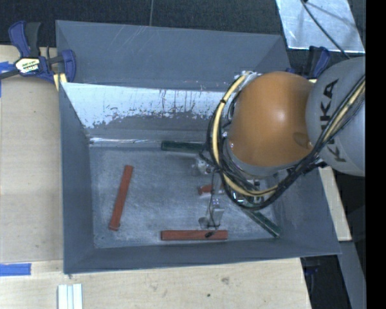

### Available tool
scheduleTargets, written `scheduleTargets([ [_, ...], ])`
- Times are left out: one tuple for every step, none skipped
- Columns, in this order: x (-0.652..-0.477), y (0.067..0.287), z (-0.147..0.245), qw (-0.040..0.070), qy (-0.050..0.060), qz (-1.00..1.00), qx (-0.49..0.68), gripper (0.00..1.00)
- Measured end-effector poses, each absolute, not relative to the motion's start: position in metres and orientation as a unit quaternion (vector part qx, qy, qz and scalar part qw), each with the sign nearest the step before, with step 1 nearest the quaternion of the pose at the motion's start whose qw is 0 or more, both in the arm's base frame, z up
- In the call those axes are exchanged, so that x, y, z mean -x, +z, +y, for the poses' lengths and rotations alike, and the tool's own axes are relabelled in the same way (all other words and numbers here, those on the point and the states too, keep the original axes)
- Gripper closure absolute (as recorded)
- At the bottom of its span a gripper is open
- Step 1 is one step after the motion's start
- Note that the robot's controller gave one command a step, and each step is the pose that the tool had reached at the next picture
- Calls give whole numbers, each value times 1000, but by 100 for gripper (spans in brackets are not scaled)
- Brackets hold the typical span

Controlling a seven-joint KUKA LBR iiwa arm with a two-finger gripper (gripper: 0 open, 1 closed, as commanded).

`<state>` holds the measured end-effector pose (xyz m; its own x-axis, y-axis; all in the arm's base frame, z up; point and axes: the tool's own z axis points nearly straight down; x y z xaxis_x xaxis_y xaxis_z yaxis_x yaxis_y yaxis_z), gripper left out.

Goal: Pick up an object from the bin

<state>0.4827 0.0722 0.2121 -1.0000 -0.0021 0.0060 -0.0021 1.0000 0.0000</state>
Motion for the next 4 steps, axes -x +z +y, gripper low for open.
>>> scheduleTargets([
  [-497,79,5,1,0,-994,-111,0],
  [-503,135,117,-4,-2,-995,-100,0],
  [-551,181,84,-5,1,-991,-132,0],
  [-578,84,-27,2,2,-989,-145,0],
])
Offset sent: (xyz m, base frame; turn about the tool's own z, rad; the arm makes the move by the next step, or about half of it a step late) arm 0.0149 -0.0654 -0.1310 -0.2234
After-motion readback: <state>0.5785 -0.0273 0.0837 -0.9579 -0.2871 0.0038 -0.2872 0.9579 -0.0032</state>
